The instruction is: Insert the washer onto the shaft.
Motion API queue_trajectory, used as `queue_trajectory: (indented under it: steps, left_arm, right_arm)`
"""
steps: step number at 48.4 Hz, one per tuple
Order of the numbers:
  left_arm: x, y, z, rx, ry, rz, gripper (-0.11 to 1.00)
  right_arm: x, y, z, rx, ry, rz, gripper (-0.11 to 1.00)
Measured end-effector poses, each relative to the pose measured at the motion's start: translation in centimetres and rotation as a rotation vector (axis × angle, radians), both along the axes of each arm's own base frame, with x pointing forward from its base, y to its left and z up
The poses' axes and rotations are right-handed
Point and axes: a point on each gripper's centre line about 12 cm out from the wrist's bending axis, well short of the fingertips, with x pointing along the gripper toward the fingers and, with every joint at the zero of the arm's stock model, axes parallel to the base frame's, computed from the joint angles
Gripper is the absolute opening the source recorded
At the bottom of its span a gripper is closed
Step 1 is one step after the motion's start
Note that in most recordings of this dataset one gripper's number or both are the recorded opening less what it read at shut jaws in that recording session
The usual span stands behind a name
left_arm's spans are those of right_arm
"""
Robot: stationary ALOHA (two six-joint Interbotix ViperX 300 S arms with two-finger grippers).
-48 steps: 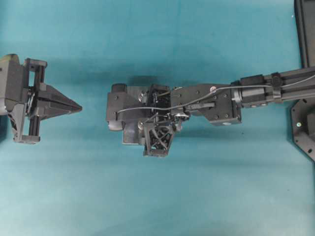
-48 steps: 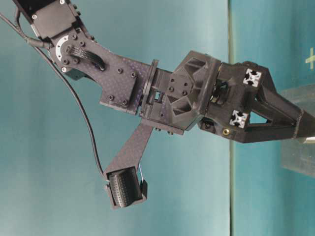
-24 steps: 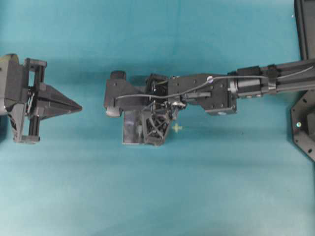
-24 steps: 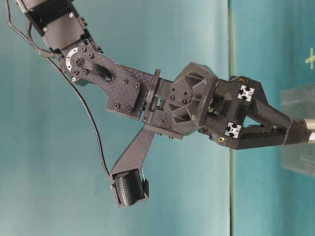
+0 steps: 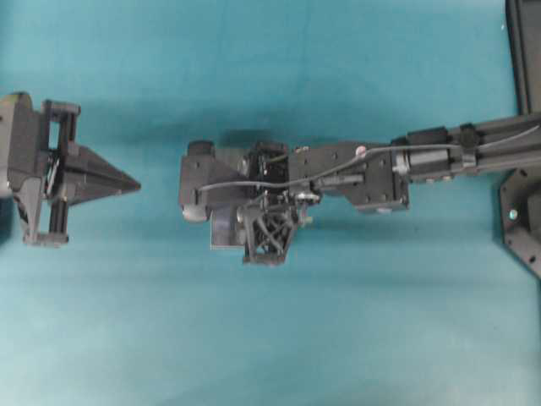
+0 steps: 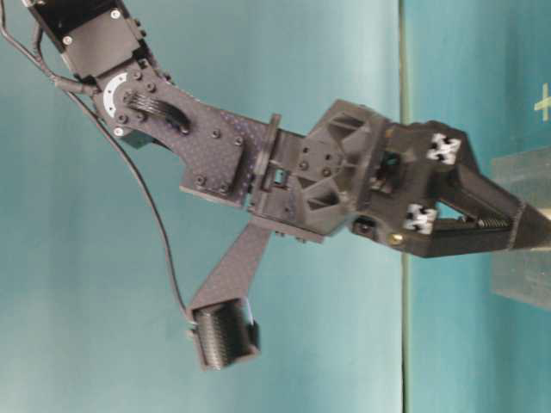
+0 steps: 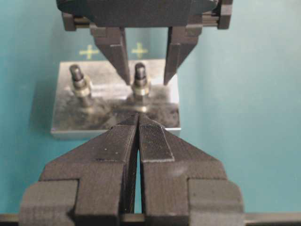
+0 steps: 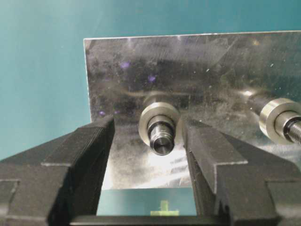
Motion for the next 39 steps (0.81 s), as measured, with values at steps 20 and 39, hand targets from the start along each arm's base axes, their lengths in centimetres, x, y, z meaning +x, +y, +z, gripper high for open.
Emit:
queue_trajectory:
  steps: [20,39]
  left_arm:
    - [0.0,0.0,0.0,-0.001,0.0,0.001,0.0]
    - [-0.4,0.0,0.0,0.0,0.002,0.0,0.0]
  right_arm:
    - [-1.5,-1.1,4.2,0.008,-0.052,-0.027,0.59]
    - [-6.9,-1.7,7.7,0.01,-0.357,-0.061,0.52]
